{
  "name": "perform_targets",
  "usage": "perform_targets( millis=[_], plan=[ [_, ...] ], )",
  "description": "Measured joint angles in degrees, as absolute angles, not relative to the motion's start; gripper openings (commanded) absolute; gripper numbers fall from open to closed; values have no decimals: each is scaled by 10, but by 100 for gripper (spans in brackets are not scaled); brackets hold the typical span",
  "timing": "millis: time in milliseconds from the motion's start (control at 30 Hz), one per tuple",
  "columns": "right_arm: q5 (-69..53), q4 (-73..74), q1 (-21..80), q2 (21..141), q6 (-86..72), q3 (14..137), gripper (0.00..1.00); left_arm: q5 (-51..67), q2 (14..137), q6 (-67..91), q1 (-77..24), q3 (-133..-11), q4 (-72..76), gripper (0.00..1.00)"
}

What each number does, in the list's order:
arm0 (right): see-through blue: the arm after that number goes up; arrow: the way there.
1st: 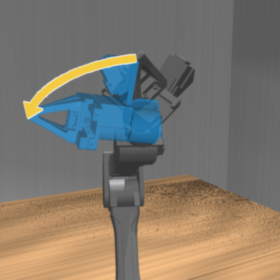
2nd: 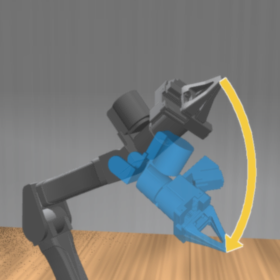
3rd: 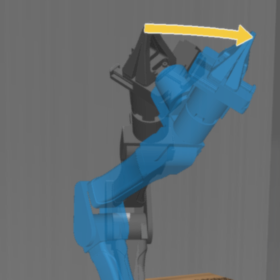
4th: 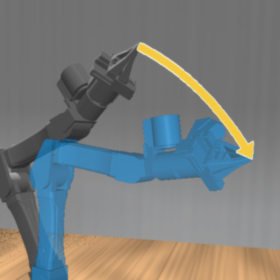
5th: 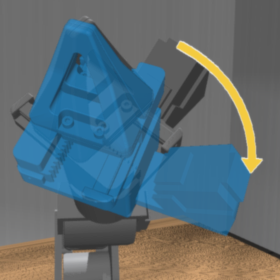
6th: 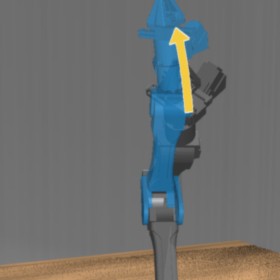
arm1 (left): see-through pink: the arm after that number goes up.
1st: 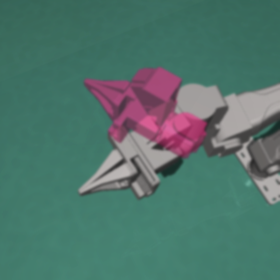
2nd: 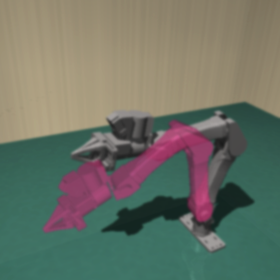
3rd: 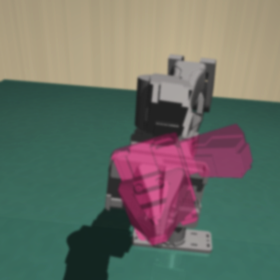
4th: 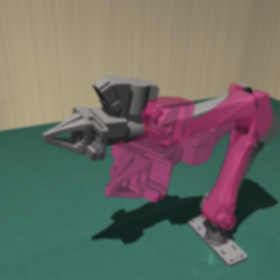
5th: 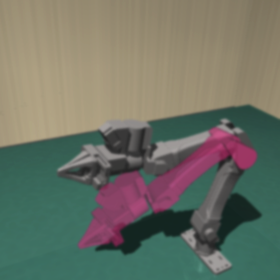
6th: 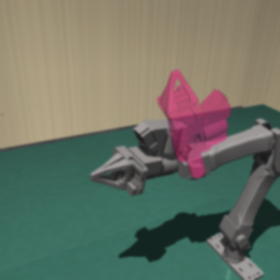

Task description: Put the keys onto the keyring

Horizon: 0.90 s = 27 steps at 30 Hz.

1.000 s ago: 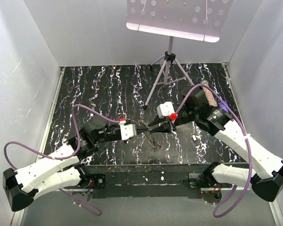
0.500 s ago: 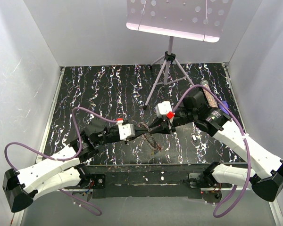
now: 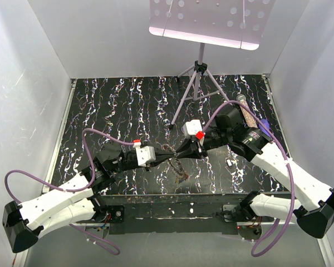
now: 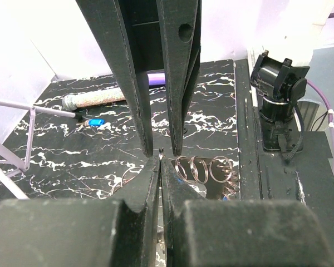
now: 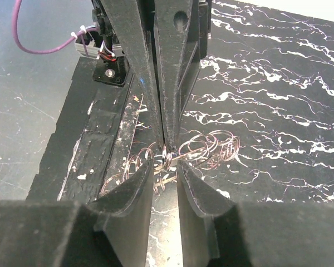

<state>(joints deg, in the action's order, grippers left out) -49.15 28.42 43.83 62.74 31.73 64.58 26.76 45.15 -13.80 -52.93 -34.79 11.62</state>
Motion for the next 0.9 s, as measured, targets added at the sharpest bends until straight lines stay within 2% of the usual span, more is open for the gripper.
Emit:
perform_targets(
  millis=[167,400,567,600,700,733,800,900],
  plan=[
    [-493,284,438,628,316,646,20,265,449,-128,-526,-341,129,0],
    [-495,283,438,630,313,646,20,263,447,-115,-526,-330,154,0],
    [-496,278,438,631,303,646,2,260,444,-104,-526,-323,168,0],
    [-496,276,438,632,301,646,1,258,444,-102,-526,-322,170,0],
    [-497,270,438,633,295,646,3,253,441,-93,-524,-314,183,0],
    [-497,268,438,634,293,646,14,251,440,-90,-523,-312,184,0],
    [-496,265,437,635,284,646,26,247,435,-86,-523,-308,189,0],
    [-497,263,429,635,271,646,27,240,420,-83,-523,-293,193,0]
  ],
)
